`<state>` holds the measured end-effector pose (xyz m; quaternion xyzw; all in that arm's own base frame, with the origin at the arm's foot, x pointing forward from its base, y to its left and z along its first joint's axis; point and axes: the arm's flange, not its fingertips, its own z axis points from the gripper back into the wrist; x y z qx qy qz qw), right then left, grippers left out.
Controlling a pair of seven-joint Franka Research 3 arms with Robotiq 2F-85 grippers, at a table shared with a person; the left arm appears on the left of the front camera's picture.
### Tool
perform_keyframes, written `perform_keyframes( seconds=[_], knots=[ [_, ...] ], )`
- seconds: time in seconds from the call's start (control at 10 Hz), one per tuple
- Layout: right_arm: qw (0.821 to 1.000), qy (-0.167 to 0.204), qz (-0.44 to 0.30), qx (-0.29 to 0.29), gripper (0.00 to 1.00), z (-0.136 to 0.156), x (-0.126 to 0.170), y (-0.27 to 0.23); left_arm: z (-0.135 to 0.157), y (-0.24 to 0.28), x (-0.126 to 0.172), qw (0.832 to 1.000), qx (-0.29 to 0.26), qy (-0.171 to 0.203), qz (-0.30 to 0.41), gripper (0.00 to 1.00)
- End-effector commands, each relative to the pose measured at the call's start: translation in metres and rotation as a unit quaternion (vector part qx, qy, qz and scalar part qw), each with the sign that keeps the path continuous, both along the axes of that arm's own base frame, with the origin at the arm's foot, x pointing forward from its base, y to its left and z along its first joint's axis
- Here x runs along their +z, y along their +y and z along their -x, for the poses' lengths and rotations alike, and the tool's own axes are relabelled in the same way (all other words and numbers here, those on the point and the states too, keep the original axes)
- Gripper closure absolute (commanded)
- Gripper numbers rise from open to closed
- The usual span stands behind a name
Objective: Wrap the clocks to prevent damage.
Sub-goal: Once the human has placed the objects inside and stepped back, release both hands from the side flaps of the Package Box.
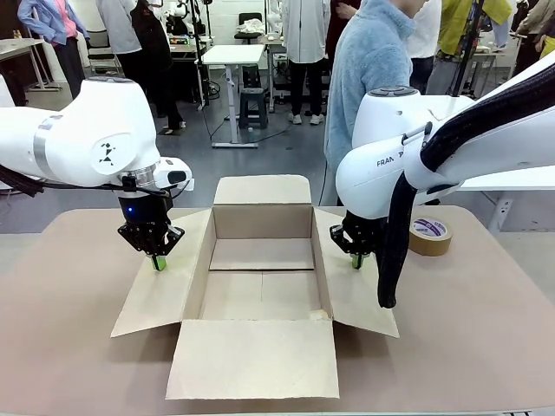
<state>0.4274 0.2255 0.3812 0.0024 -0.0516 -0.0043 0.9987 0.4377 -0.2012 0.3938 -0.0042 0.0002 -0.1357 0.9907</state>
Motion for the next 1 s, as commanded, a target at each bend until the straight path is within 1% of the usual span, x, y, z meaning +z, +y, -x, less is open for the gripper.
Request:
perform_keyframes(
  seconds=[0.0, 0.9],
  knots=[
    [1.000, 0.002, 0.001, -0.002, 0.99, 0.0017, -0.0025, 0.0017, 0.0000, 0.0000, 0.0001, 1.000, 0.000, 0.000, 0.000, 1.00],
    [1.000, 0.002, 0.001, -0.002, 0.99, 0.0017, -0.0025, 0.0017, 0.0000, 0.0000, 0.0001, 1.000, 0.000, 0.000, 0.000, 1.00]
  ],
)
